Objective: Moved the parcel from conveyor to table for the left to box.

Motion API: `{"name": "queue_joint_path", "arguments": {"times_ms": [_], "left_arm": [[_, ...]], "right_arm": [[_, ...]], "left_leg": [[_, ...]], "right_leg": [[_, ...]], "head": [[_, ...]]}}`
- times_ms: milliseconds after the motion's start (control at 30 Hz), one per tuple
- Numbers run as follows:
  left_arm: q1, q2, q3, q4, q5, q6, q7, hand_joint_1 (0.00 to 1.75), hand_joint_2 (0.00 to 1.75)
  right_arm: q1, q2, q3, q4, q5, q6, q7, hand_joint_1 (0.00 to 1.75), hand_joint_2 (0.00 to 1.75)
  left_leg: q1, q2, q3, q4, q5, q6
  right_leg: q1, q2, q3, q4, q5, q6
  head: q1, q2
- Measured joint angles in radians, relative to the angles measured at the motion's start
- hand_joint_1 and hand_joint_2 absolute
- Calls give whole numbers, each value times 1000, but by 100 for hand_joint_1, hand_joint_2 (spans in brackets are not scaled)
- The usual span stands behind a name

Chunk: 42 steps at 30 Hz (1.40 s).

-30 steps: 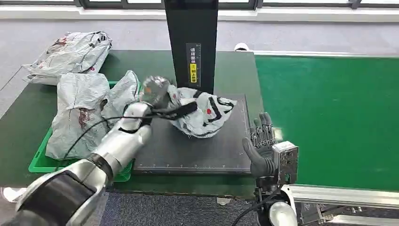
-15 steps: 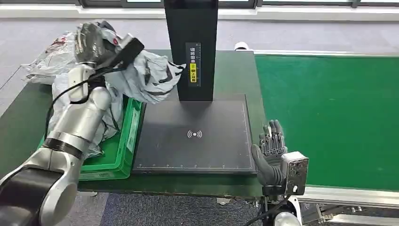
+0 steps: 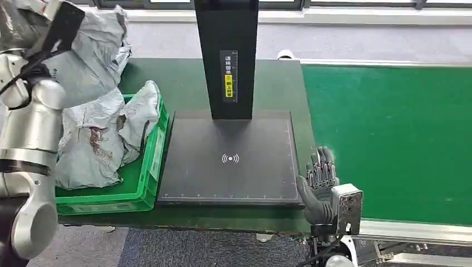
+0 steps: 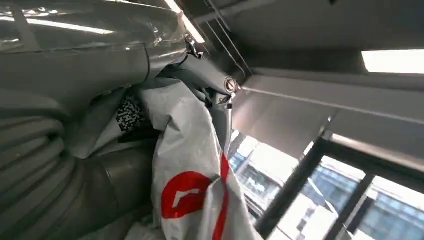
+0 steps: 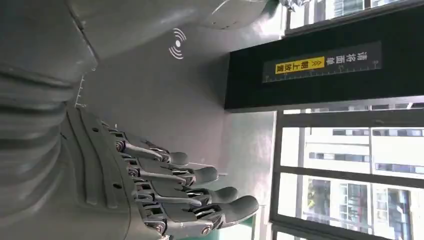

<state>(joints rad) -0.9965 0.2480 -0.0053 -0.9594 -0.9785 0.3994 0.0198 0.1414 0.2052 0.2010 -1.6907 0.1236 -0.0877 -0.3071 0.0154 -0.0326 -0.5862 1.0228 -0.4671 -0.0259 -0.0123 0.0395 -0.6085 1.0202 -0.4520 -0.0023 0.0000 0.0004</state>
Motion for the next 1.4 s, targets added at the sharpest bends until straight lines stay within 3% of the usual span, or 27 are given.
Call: {"name": "queue_joint_path", "arguments": {"times_ms": [300,500,533,567,600,633,800,1400], "left_arm": [[-33,45,24,27,-47,-30,25,175,175],[-36,52,24,115,-89,-141,43,175,175],[-34,52,24,129,-89,-153,43,127,175],[-34,51,24,141,-81,-176,43,0,175],[-35,49,24,151,-71,-203,42,0,175],[-35,47,24,161,-59,-235,41,0,0],[-34,30,24,204,16,-339,37,0,0],[-40,18,24,227,79,-368,42,0,0]], "right_arm": [[1,-2,0,0,6,-1,0,0,175],[7,-2,-9,-2,21,-2,5,0,175],[9,-2,-11,-3,22,-2,5,0,175],[11,-2,-14,-3,24,-1,8,0,175],[12,-2,-18,-3,26,3,10,0,175],[13,-2,-20,-3,30,5,14,0,175],[16,-2,-37,-3,44,14,20,0,175],[17,-2,-50,-3,52,13,21,0,175]], "left_leg": [[0,-1,0,0,0,0],[0,-2,0,0,0,0],[0,-2,0,0,0,0],[0,-1,0,0,0,0],[0,-1,0,0,0,0],[0,-1,0,0,0,0],[0,-2,-1,0,0,0],[0,-1,0,0,0,0]], "right_leg": [[0,-2,0,0,0,0],[0,-2,0,0,0,0],[0,-2,0,0,0,0],[0,-2,0,0,0,0],[0,-2,0,0,0,0],[0,-2,0,0,0,0],[0,-2,0,0,0,0],[0,-2,0,0,0,0]], "head": [[0,0],[0,0],[0,0],[0,0],[0,0],[0,0],[0,0],[0,0]]}}
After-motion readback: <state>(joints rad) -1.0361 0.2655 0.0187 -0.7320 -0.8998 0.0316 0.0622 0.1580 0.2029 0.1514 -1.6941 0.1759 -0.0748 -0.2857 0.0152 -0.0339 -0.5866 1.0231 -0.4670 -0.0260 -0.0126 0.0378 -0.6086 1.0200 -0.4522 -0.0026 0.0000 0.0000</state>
